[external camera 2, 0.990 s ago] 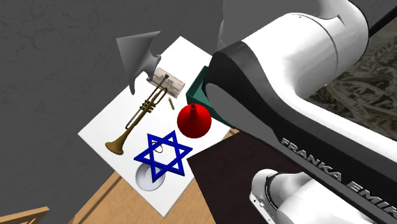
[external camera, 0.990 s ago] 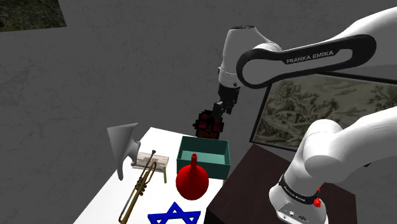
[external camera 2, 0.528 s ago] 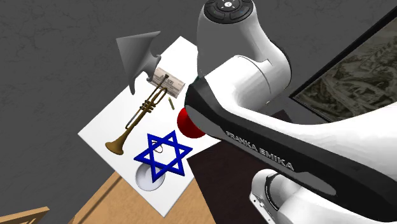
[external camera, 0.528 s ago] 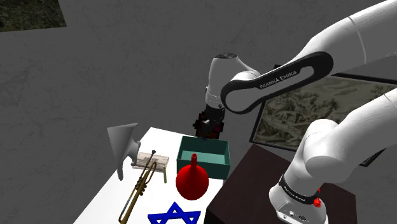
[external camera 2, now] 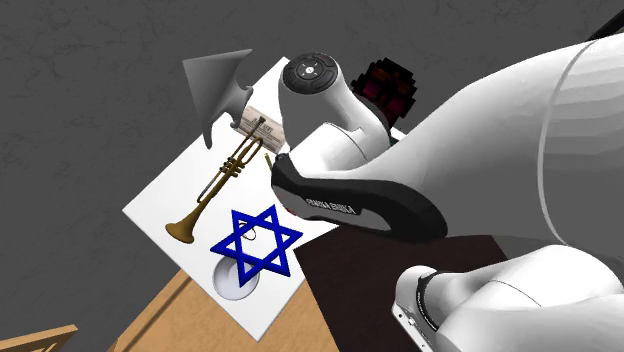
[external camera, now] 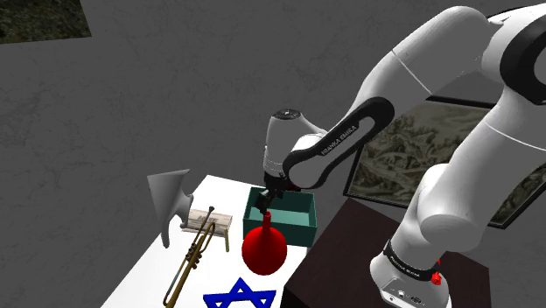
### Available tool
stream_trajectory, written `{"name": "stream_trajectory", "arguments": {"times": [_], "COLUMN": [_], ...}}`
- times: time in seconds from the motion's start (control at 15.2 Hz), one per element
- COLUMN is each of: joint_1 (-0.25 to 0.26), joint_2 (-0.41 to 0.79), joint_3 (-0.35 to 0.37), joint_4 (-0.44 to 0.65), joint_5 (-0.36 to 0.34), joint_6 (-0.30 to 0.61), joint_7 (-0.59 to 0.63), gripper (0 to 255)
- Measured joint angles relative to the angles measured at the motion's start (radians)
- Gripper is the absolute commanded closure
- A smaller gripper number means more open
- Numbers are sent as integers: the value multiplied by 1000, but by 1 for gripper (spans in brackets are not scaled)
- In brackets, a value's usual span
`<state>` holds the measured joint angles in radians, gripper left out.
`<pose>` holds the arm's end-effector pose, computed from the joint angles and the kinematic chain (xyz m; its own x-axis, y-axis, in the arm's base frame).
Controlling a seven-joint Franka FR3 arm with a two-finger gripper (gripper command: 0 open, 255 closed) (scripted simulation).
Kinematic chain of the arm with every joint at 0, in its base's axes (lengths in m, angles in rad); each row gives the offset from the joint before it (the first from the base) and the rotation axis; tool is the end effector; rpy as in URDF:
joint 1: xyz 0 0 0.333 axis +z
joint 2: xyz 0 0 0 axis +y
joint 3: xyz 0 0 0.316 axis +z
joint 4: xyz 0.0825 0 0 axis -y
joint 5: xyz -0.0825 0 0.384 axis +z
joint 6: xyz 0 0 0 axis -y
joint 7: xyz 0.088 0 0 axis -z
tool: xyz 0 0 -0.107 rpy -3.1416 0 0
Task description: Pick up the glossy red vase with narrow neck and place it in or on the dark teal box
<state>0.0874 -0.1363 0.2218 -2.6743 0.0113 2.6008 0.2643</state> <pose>0.3999 0.1251 0.2853 0.9974 0.0344 0.0638 0.0341 -0.9994 0.0071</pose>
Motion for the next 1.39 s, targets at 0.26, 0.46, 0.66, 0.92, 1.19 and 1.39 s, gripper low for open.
{"name": "stream_trajectory", "arguments": {"times": [0.26,0.46,0.66,0.92,1.19,1.39], "joint_1": [-4,-8,-9,-9,-9,-9], "joint_2": [92,146,185,191,191,191], "joint_3": [10,9,5,4,4,4], "joint_4": [6,10,15,14,13,14], "joint_5": [-35,-67,-95,-99,-100,-100], "joint_6": [88,136,170,177,177,177], "joint_7": [34,59,79,82,82,82], "gripper": [0,0,0,0,255,255]}}
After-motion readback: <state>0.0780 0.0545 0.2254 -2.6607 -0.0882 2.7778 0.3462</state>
